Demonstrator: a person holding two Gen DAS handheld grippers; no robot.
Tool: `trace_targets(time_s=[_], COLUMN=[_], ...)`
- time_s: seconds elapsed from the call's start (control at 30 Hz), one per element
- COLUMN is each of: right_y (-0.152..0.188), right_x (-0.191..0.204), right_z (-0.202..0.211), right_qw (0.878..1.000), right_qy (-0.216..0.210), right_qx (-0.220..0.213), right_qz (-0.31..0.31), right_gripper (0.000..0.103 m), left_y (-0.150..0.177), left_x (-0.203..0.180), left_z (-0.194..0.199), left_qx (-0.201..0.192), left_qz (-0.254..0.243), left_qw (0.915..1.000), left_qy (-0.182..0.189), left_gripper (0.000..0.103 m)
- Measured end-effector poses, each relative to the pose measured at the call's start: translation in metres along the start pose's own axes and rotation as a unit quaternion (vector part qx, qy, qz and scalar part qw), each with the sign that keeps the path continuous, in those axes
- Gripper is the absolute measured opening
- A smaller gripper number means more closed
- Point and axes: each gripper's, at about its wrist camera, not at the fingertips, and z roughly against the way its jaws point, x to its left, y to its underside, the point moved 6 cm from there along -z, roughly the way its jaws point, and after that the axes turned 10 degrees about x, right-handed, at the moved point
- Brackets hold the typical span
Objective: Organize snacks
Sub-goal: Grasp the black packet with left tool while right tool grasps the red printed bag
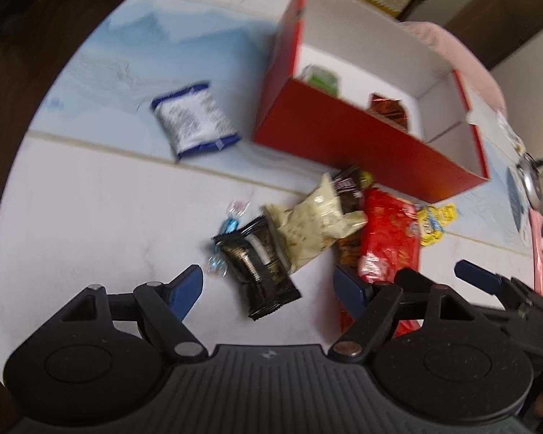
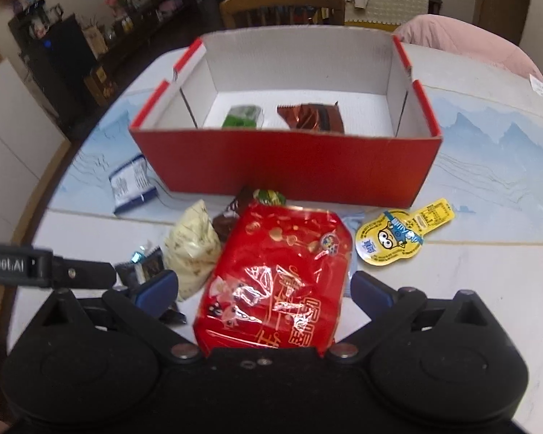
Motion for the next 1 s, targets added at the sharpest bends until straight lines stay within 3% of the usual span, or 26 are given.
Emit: trace_targets(time_s=[0.23, 0.7, 1.0], right_y=[0.000, -0.002, -0.011], right_x=[0.003, 0.002, 0.008], right_z=[-0.027, -0.045, -0.049], right_qw=[0.999, 0.998, 0.998], right_qy=[0.016, 0.025, 0.043], right_qx=[0.033, 0.056, 0.055], right_qz=[0.005, 0.010, -0.006], right_gripper=[0.101, 0.102, 0.102], left_y=[-0.002, -0.007, -0.012], left_x=[0.013, -0.009, -0.004], left_z=[-0.034, -0.061, -0.066], left_qx=[0.050, 0.045, 0.040], left_qz=[0.061, 0.048, 0.065], left_qw=[0.9968, 0.9975, 0.9965], left_qy=[0.009, -0.026, -0.034], left_gripper=[0.079, 0.077, 0.064])
